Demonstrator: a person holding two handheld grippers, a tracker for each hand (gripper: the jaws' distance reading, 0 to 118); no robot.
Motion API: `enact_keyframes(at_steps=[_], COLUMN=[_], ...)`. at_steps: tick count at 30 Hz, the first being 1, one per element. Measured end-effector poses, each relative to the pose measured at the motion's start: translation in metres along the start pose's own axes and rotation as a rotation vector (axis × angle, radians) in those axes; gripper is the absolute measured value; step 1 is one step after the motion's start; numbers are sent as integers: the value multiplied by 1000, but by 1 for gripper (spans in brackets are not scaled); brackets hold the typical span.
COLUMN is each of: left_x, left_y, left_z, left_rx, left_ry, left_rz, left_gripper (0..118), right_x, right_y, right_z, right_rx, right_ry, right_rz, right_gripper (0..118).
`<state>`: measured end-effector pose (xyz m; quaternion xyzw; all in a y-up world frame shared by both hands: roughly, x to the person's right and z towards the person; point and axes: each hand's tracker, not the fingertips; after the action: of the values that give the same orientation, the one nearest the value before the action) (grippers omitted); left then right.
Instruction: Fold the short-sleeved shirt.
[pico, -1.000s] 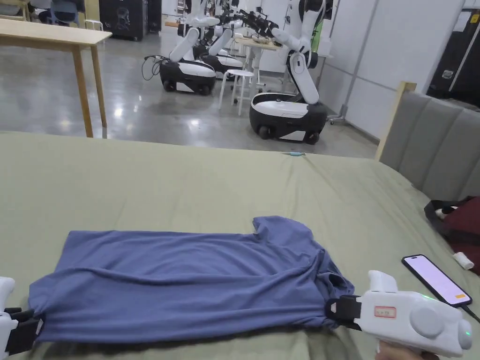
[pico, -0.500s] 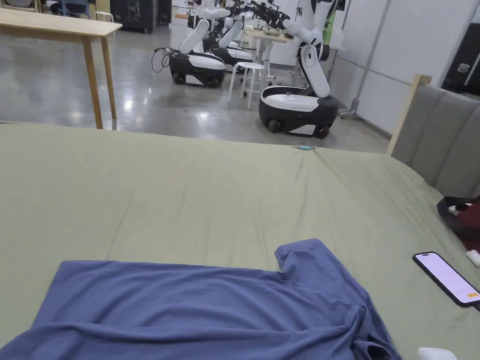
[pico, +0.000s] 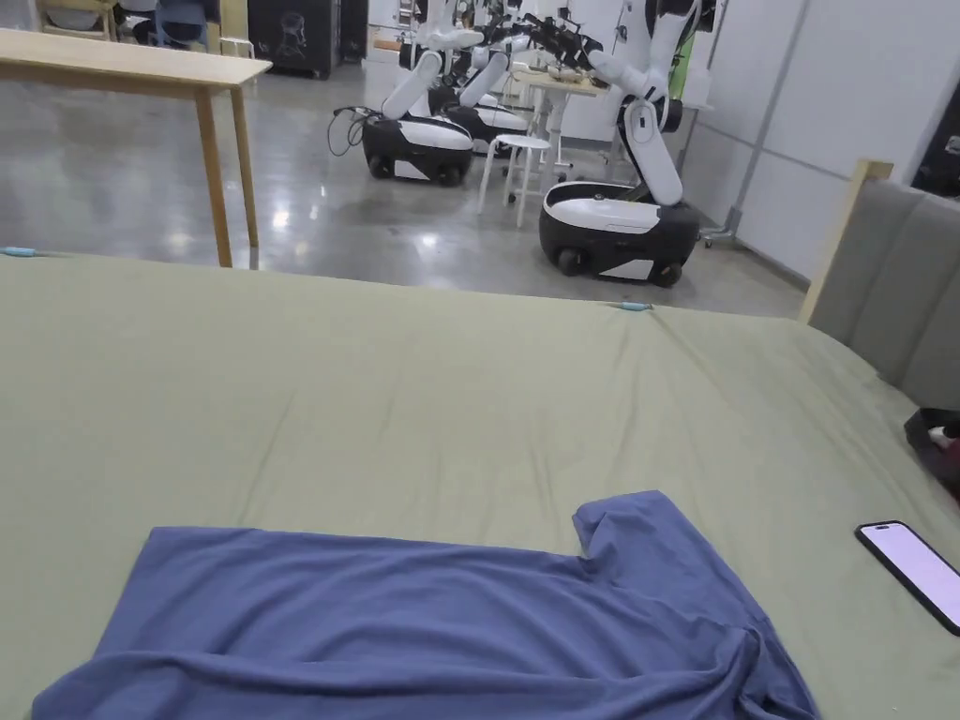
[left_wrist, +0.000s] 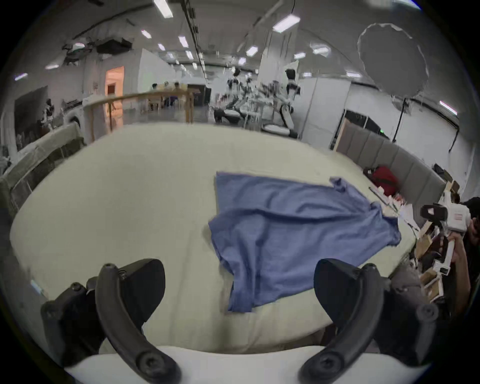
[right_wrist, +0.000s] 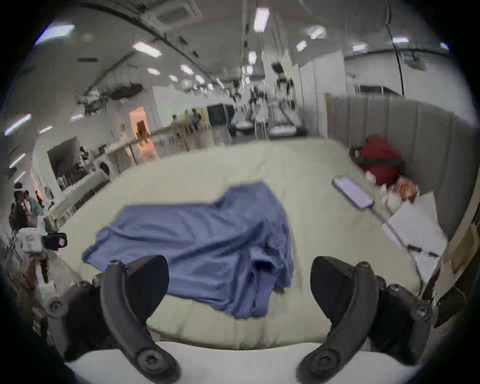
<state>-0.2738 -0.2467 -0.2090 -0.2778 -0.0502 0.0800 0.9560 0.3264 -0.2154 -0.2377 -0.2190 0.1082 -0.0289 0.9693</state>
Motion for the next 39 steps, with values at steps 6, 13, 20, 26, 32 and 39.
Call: enact_keyframes(at_steps=[6, 13, 20, 26, 32, 39], left_x=[-2, 21, -26, -45, -38, -44], left_y=[-2, 64, 128, 139, 120, 103], left_z=[12, -66, -242, -327, -348, -322], left_rx=[143, 64, -207, -363, -417, -259], left_ry=[-19, -62, -66, -13, -3, -71], left_rz=[-38, -156, -189, -322, -321, -355], left_gripper=[0, 0, 116, 115, 115, 21], right_x=[-33, -42, -40, -42, -42, -45], right_y=[3, 3, -1, -1, 0, -4], right_z=[18, 4, -6, -13, -21, -32], right_rx=[63, 11, -29, -79, -105, -132], right_ry=[-116, -24, 15, -28, -45, -23], right_rz=[121, 90, 99, 96, 92, 90], right_gripper=[0, 0, 0, 1, 1, 1])
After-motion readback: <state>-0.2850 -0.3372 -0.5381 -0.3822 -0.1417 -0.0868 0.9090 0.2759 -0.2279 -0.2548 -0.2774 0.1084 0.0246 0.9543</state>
